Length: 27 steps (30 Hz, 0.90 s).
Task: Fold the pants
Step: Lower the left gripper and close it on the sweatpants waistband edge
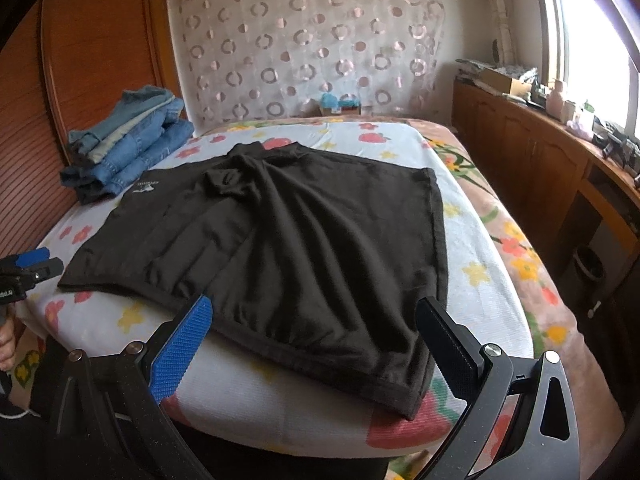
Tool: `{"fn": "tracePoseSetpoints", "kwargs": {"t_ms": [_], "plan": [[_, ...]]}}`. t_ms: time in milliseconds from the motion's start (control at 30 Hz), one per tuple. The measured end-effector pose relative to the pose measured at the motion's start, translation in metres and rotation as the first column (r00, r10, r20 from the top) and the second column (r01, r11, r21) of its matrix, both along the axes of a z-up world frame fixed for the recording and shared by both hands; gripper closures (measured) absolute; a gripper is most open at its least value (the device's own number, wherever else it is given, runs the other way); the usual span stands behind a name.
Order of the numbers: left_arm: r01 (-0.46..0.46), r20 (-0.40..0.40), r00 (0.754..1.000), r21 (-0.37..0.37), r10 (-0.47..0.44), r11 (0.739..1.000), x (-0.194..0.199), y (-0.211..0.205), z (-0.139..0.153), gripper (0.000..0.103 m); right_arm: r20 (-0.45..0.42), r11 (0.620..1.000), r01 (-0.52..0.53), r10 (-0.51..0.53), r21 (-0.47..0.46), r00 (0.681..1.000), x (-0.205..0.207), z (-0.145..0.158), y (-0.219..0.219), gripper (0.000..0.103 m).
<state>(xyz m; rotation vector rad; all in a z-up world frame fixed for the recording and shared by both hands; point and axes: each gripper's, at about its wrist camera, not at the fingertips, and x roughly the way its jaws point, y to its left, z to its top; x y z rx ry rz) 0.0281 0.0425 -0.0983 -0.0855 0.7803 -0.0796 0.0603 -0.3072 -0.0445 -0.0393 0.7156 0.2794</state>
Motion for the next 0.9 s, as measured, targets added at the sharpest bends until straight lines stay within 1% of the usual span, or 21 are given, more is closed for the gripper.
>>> {"fn": "tracePoseSetpoints", "kwargs": {"t_ms": [67, 100, 167, 233, 267, 367, 467, 533, 600, 733, 800, 900], "plan": [[0.010, -0.016, 1.000, -0.011, -0.010, 1.000, 0.000, 0.001, -0.004, 0.043, -0.002, 1.000, -0.003, 0.003, -0.001, 1.000, 0.000, -0.001, 0.001, 0.000], [0.017, -0.019, 1.000, -0.018, -0.017, 1.000, -0.001, 0.001, -0.005, 0.046, -0.003, 1.000, -0.004, 0.004, 0.000, 1.000, 0.000, -0.001, 0.001, 0.000], [0.029, -0.022, 0.999, -0.024, -0.029, 0.999, -0.003, -0.001, -0.006, 0.057, -0.003, 1.000, -0.005, 0.005, 0.001, 1.000, 0.000, -0.002, 0.001, 0.000], [0.046, -0.032, 0.998, -0.028, -0.047, 0.999, -0.003, -0.003, -0.008, 0.065, -0.005, 1.000, -0.004, 0.004, 0.001, 1.000, 0.000, -0.002, 0.002, 0.000], [0.051, -0.030, 0.998, -0.024, -0.051, 0.998, -0.004, -0.005, -0.008, 0.066, -0.005, 1.000, -0.004, 0.004, 0.002, 1.000, 0.000, -0.002, 0.002, 0.000], [0.054, -0.029, 0.998, 0.000, -0.053, 0.999, -0.005, -0.007, -0.007, 0.066, -0.003, 1.000, -0.009, 0.009, 0.001, 1.000, 0.000, -0.002, 0.002, 0.000], [0.057, -0.030, 0.998, 0.028, -0.056, 0.998, -0.005, -0.011, -0.006, 0.066, 0.003, 0.999, -0.011, 0.011, -0.035, 1.000, 0.003, -0.003, 0.008, 0.000], [0.057, -0.032, 0.998, 0.024, -0.056, 0.998, -0.004, -0.010, -0.006, 0.066, -0.002, 0.998, -0.006, 0.006, -0.062, 1.000, 0.005, -0.005, 0.009, 0.000], [0.060, -0.032, 0.998, 0.016, -0.059, 0.998, -0.004, -0.009, -0.006, 0.067, -0.019, 0.998, -0.006, 0.005, -0.069, 1.000, 0.008, -0.009, 0.008, 0.000], [0.088, -0.043, 0.995, -0.006, -0.088, 0.996, -0.004, -0.010, -0.004, 0.079, -0.036, 0.997, -0.009, 0.007, -0.077, 0.999, 0.009, -0.015, 0.008, 0.000], [0.102, -0.052, 0.993, -0.028, -0.104, 0.994, -0.003, -0.011, -0.004, 0.082, -0.042, 0.997, -0.014, 0.011, -0.076, 0.999, 0.009, -0.016, 0.008, 0.000], [0.115, -0.066, 0.991, -0.048, -0.118, 0.992, -0.001, -0.011, -0.002, 0.091, -0.048, 0.997, -0.016, 0.013, -0.073, 0.999, 0.009, -0.018, 0.006, 0.000]]}}
